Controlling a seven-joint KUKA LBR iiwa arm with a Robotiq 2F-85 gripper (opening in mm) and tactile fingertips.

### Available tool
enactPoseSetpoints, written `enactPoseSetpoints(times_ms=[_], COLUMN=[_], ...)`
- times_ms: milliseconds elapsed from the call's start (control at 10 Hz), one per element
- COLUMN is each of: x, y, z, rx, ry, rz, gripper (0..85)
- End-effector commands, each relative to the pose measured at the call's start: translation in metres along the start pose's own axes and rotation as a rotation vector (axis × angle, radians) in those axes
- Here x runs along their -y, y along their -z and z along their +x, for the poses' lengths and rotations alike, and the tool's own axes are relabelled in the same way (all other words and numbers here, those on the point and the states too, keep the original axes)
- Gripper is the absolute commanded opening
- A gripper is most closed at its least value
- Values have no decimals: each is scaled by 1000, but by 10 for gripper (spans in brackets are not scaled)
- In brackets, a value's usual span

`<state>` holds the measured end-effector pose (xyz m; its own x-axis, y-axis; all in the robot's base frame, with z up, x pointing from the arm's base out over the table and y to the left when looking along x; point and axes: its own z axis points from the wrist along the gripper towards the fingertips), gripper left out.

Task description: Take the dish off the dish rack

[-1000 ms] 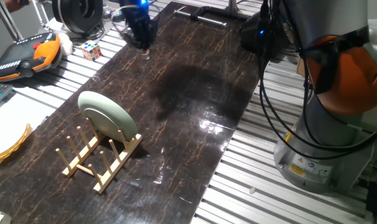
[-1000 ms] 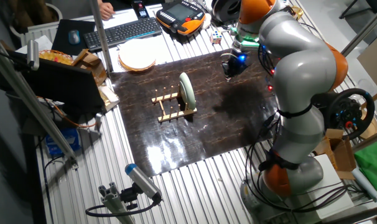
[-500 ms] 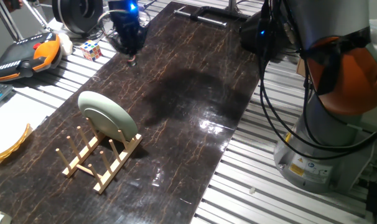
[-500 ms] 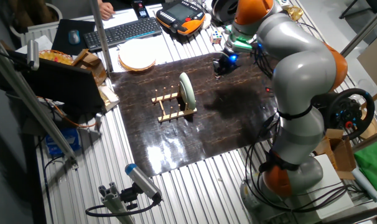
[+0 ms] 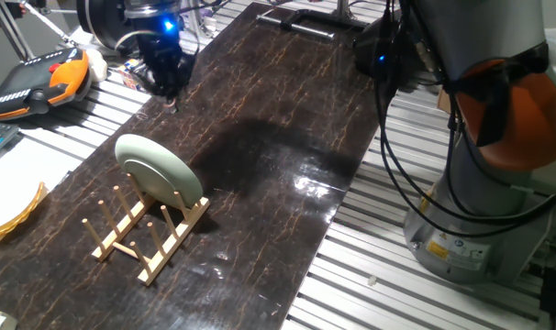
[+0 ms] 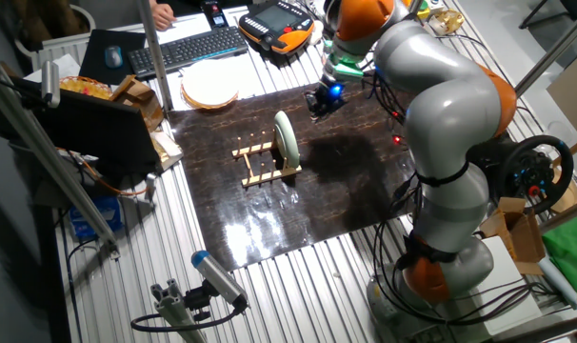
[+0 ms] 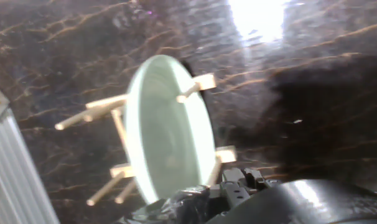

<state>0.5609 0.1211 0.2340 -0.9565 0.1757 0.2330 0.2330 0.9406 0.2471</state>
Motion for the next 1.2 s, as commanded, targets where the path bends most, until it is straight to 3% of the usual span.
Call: enactPoseSetpoints(times_ms=[0, 500, 600, 800, 900, 1100], x=[-1, -1, -1, -2, -6, -20], y=[0, 0, 0, -1, -2, -4], z=[0, 0, 0, -1, -2, -4], rx=[4, -46, -39, -18, -6, 7], ry=[15, 18, -3, -54, -79, -112], rz=[13, -5, -11, -22, -52, -53], gripper=[7, 17, 90, 367, 453, 530])
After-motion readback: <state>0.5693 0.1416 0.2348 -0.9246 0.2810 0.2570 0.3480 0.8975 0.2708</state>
